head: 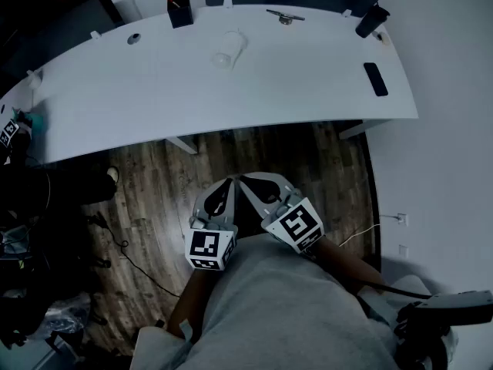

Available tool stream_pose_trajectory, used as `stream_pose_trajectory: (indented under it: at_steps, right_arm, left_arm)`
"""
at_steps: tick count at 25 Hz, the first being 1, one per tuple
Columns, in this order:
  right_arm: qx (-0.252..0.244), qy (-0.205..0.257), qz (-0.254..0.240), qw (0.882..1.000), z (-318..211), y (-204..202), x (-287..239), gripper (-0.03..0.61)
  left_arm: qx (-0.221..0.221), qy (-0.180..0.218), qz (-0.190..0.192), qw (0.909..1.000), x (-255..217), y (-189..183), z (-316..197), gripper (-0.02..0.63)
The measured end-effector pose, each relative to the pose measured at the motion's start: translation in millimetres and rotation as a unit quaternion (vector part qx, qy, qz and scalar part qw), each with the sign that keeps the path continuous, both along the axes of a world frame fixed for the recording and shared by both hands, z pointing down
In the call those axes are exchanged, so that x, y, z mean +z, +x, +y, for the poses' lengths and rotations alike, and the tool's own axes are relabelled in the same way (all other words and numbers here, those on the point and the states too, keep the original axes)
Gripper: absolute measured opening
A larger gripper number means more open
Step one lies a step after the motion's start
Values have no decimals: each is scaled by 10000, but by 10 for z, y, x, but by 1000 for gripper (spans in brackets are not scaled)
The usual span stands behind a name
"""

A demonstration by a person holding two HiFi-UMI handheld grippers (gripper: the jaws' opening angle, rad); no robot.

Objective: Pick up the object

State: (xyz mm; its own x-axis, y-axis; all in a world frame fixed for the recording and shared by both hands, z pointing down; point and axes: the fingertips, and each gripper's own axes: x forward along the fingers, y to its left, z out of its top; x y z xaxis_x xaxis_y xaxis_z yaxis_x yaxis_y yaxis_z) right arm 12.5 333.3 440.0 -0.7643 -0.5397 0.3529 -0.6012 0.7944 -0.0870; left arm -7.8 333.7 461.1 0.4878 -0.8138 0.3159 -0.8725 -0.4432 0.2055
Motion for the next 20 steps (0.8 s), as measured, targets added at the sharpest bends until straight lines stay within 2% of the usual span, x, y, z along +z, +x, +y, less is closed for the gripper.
stream_pose_trajectory:
  at_steps: [7, 12, 20]
  right_arm:
    - [79, 63, 82, 9999, -10, -230, 17, 2]
    - [132, 40, 90, 9999, -68, -224, 12, 2]
    - [-1, -40, -55, 10000, -466, -160, 101, 2]
  left_arm:
    - [88, 23, 58, 9999, 31, -247, 4, 3]
    - [156, -87, 104, 9998, 80, -222, -23, 3]
    - [-10, -158, -131, 9998, 155, -211, -355, 3]
